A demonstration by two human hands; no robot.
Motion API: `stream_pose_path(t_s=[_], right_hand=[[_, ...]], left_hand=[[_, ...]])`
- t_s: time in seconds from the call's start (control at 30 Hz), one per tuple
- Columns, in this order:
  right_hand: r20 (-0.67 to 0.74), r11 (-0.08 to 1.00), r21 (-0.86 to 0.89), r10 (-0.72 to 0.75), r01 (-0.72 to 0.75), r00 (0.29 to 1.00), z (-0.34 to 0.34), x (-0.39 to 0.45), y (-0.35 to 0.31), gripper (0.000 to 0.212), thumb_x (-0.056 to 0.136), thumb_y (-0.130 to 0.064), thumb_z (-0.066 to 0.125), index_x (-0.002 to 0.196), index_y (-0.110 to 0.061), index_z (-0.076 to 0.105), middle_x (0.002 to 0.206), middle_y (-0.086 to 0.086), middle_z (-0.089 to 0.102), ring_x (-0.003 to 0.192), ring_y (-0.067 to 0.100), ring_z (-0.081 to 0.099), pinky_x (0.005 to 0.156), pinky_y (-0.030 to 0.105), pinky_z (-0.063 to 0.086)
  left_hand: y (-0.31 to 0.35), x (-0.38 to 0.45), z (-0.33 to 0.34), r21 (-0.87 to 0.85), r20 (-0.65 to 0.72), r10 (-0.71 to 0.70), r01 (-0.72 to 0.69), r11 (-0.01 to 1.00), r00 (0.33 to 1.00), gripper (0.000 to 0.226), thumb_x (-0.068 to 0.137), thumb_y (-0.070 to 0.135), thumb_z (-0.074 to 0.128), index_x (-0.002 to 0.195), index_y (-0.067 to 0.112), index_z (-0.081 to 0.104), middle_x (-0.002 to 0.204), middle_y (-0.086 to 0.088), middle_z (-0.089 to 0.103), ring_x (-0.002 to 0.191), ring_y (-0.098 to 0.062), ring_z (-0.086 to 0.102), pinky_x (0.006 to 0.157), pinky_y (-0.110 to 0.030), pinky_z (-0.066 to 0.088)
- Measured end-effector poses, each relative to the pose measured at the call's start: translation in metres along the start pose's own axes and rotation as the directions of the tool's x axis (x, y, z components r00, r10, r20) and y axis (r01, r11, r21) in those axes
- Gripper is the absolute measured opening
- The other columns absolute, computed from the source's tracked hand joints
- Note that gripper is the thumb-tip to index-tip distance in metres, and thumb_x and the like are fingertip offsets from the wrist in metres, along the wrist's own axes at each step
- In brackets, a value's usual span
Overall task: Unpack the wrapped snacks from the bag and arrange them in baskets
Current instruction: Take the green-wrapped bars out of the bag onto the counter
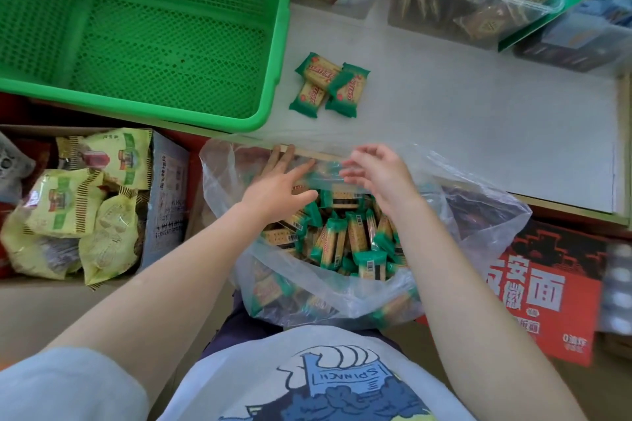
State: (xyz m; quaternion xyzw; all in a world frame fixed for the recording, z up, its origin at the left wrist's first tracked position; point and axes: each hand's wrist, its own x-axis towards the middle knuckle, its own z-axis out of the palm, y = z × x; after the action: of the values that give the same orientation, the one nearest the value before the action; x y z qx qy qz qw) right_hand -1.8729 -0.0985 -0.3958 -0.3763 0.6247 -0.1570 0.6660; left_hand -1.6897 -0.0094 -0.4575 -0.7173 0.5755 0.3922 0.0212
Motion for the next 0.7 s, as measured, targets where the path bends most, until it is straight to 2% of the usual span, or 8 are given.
stream_pose_path(t_s=[0.07, 0.2, 0.27, 0.33, 0.4, 0.5, 0.6, 0.7], right_hand=[[0.031, 0.987, -0.133, 0.094, -0.089, 0.995, -0.003, -0.016, 0.027, 0.012, 0.098, -0.012, 0.059, 0.11, -0.008, 0.06, 0.104, 0.013, 0.07, 0.086, 0.021, 0.073, 0.077, 0.03, 0.061], [-0.068, 0.929, -0.268, 0.246, -0.255, 0.967, 0.004, -0.024, 0.069, 0.025, 0.098, -0.017, 0.063, 0.121, -0.009, 0.058, 0.108, 0.007, 0.065, 0.092, 0.022, 0.07, 0.079, 0.034, 0.062], [-0.043, 0.895, -0.404, 0.189, -0.19, 0.981, 0.008, -0.022, 0.082, 0.032, 0.095, -0.025, 0.067, 0.124, -0.021, 0.056, 0.113, 0.002, 0.057, 0.099, 0.018, 0.064, 0.085, 0.038, 0.06], [0.023, 0.836, -0.543, 0.114, -0.084, 0.993, 0.009, -0.022, 0.093, 0.035, 0.091, -0.035, 0.07, 0.124, -0.032, 0.059, 0.126, 0.003, 0.048, 0.116, 0.022, 0.055, 0.1, 0.043, 0.051], [0.028, 0.786, -0.616, 0.082, -0.048, 0.996, 0.011, -0.024, 0.1, 0.035, 0.089, -0.04, 0.072, 0.122, -0.031, 0.064, 0.138, 0.009, 0.04, 0.131, 0.027, 0.044, 0.108, 0.037, 0.039], [-0.015, 0.773, -0.631, 0.065, -0.06, 0.998, 0.014, -0.026, 0.103, 0.023, 0.09, -0.036, 0.073, 0.106, -0.022, 0.065, 0.136, 0.009, 0.039, 0.125, 0.026, 0.045, 0.092, 0.031, 0.037], [-0.032, 0.768, -0.638, 0.039, -0.05, 0.999, 0.013, -0.026, 0.102, 0.013, 0.093, -0.021, 0.069, 0.088, -0.02, 0.057, 0.124, 0.008, 0.047, 0.1, 0.017, 0.049, 0.072, 0.028, 0.038], [-0.066, 0.827, -0.561, 0.014, -0.049, 0.998, 0.002, -0.03, 0.096, 0.015, 0.092, -0.01, 0.066, 0.096, -0.02, 0.056, 0.109, 0.002, 0.057, 0.094, 0.019, 0.056, 0.067, 0.029, 0.043]], left_hand=[[0.0, -0.001, 0.001, 0.012, 0.001, 0.004, -0.004, 1.0, 1.0, 0.072, 0.093, 0.064, 0.048, 0.155, 0.052, 0.013, 0.167, 0.009, -0.013, 0.152, -0.016, -0.021, 0.121, -0.056, 0.013], [0.001, -0.001, 0.001, 0.066, 0.023, 0.013, -0.014, 0.998, 1.0, 0.078, 0.092, 0.064, 0.051, 0.156, 0.051, 0.008, 0.166, 0.006, -0.018, 0.151, -0.019, -0.024, 0.121, -0.057, 0.013], [0.002, 0.0, -0.001, 0.105, 0.051, 0.011, -0.016, 0.994, 0.999, 0.081, 0.091, 0.064, 0.052, 0.156, 0.05, 0.006, 0.166, 0.004, -0.02, 0.151, -0.021, -0.025, 0.121, -0.056, 0.012], [0.004, 0.0, -0.003, 0.125, 0.071, 0.008, -0.016, 0.992, 0.997, 0.084, 0.09, 0.066, 0.053, 0.156, 0.05, 0.004, 0.166, 0.002, -0.022, 0.151, -0.023, -0.025, 0.122, -0.055, 0.01], [0.004, 0.0, -0.003, 0.123, 0.075, 0.004, -0.013, 0.992, 0.997, 0.085, 0.09, 0.066, 0.054, 0.156, 0.05, 0.004, 0.166, 0.002, -0.021, 0.151, -0.023, -0.024, 0.123, -0.055, 0.008], [0.001, 0.001, -0.003, 0.093, 0.073, 0.002, -0.009, 0.996, 0.997, 0.083, 0.09, 0.066, 0.054, 0.156, 0.05, 0.005, 0.166, 0.004, -0.019, 0.151, -0.021, -0.023, 0.124, -0.054, 0.004], [0.001, 0.002, -0.003, 0.072, 0.069, 0.0, -0.005, 0.997, 0.998, 0.082, 0.09, 0.066, 0.053, 0.155, 0.051, 0.007, 0.166, 0.005, -0.018, 0.151, -0.02, -0.023, 0.124, -0.054, 0.005], [0.003, 0.001, -0.003, 0.067, 0.069, -0.01, 0.005, 0.998, 0.998, 0.079, 0.091, 0.065, 0.052, 0.155, 0.051, 0.008, 0.166, 0.006, -0.018, 0.151, -0.02, -0.023, 0.123, -0.055, 0.006]])
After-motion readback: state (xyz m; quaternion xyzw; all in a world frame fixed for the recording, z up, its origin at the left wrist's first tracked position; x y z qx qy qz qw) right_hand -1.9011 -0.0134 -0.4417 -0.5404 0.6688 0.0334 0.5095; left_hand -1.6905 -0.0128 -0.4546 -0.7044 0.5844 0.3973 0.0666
